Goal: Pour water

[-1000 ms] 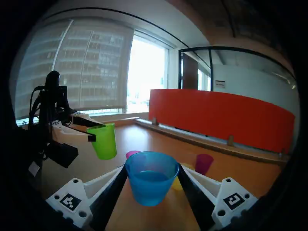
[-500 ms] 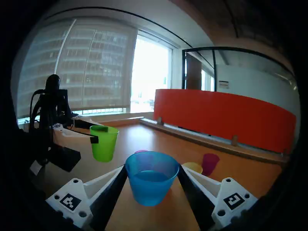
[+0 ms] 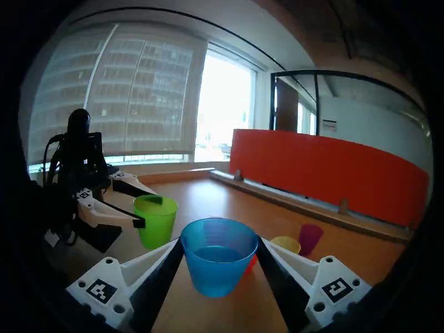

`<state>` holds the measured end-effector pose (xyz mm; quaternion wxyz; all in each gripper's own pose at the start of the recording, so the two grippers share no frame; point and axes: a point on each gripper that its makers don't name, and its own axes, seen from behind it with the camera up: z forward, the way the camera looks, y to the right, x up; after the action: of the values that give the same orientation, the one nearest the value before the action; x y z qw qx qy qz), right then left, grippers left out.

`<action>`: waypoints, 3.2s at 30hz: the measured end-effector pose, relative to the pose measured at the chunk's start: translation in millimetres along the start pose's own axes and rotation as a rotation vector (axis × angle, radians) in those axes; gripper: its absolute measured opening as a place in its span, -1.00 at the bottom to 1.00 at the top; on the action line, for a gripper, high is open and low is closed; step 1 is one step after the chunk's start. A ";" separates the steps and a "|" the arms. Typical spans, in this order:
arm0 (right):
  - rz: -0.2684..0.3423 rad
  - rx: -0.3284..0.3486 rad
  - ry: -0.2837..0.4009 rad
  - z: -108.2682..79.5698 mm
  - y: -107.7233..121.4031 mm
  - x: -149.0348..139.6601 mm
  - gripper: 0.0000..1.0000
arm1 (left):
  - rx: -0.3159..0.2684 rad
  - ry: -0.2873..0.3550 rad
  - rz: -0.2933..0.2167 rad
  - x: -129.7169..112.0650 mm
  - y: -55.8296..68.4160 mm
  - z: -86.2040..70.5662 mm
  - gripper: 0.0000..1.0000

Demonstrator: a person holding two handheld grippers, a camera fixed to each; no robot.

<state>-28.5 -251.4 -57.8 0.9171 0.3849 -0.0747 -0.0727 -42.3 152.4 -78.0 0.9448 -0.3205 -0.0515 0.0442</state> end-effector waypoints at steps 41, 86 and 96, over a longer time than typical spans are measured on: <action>-0.261 0.073 -0.030 14.5 -12.2 25.7 0.87 | -0.064 -0.020 0.009 -10.6 21.8 4.3 0.75; -0.628 0.099 -0.073 33.2 -10.4 50.5 0.87 | -0.104 0.009 0.024 1.3 37.4 13.5 0.74; -0.706 0.098 -0.074 33.9 -11.7 55.9 0.87 | -0.107 0.013 0.029 4.1 39.2 14.1 0.75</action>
<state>18.8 -293.7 -38.1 0.8126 0.4274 0.0264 -0.3953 -42.1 192.3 -90.6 0.9260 -0.3714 -0.0430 0.0531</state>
